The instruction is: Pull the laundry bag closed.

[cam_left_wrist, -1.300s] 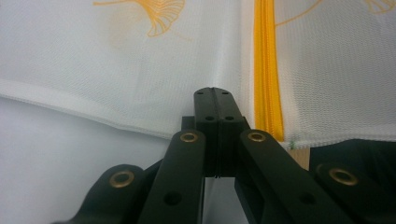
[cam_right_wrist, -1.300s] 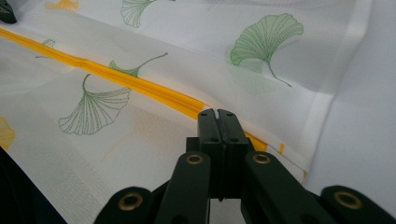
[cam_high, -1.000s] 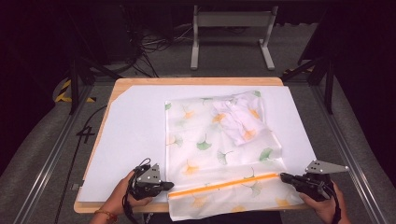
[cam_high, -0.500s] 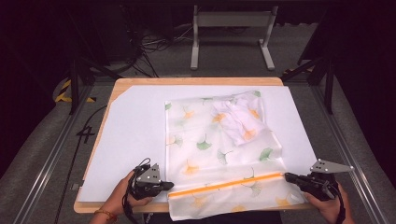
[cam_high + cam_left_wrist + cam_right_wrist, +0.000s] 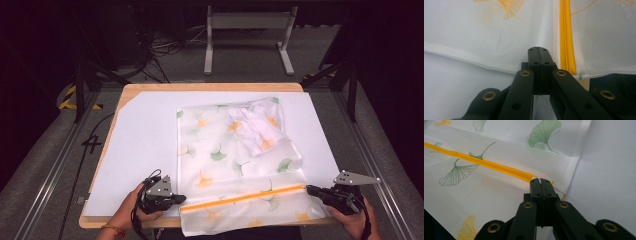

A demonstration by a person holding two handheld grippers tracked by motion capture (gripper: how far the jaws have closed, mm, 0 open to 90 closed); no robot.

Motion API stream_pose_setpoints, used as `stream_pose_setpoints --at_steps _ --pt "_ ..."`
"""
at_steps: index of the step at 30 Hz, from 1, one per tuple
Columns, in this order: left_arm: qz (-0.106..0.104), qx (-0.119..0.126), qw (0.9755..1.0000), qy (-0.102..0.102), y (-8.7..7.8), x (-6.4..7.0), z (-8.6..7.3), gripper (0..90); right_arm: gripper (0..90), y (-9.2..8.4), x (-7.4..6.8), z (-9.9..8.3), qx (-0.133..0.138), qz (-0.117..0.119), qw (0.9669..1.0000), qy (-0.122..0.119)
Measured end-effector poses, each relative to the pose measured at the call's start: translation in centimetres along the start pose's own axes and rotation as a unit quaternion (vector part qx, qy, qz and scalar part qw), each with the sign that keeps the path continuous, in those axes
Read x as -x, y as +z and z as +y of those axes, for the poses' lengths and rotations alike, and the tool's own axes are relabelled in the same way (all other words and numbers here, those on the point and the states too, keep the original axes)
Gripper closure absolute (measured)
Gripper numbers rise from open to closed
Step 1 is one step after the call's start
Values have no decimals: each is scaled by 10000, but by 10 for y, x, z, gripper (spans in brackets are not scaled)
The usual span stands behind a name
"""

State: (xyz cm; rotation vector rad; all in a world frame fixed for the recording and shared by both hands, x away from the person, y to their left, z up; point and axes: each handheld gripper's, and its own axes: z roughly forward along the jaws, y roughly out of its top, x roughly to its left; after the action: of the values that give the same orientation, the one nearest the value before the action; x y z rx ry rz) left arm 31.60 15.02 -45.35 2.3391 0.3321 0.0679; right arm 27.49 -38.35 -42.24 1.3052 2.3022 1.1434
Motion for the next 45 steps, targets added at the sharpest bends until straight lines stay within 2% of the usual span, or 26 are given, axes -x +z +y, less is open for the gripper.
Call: stream_pose_setpoints --at_steps 3,5,8,23,31,34,35,40,45 --pt "8 3 10000 -4 0 0 0 900 900 -1 1 -1 -29 -35 10000 -17" --pt "8 1 10000 -6 0 0 0 900 900 -1 4 -3 -10 -2 10000 69" --pt "8 4 10000 -9 0 0 0 900 900 -1 4 -4 -32 -78 10000 20" --pt "16 -34 10000 36 0 0 1 900 900 2 6 -6 -41 -69 10000 25" --pt "190 -172 9995 170 0 5 4 900 900 4 1 -3 26 -263 9993 -262" --pt "171 -175 9996 132 0 4 4 900 900 4 2 -5 11 -235 9995 -220" --pt "168 -170 9997 51 0 4 4 900 900 4 2 -5 13 -223 9995 -222" --pt "194 -188 9996 60 0 5 5 900 900 3 -1 -3 59 -295 9989 -370" --pt "191 -150 9997 15 -1 4 5 900 898 1 -1 -3 87 -274 9988 -398"
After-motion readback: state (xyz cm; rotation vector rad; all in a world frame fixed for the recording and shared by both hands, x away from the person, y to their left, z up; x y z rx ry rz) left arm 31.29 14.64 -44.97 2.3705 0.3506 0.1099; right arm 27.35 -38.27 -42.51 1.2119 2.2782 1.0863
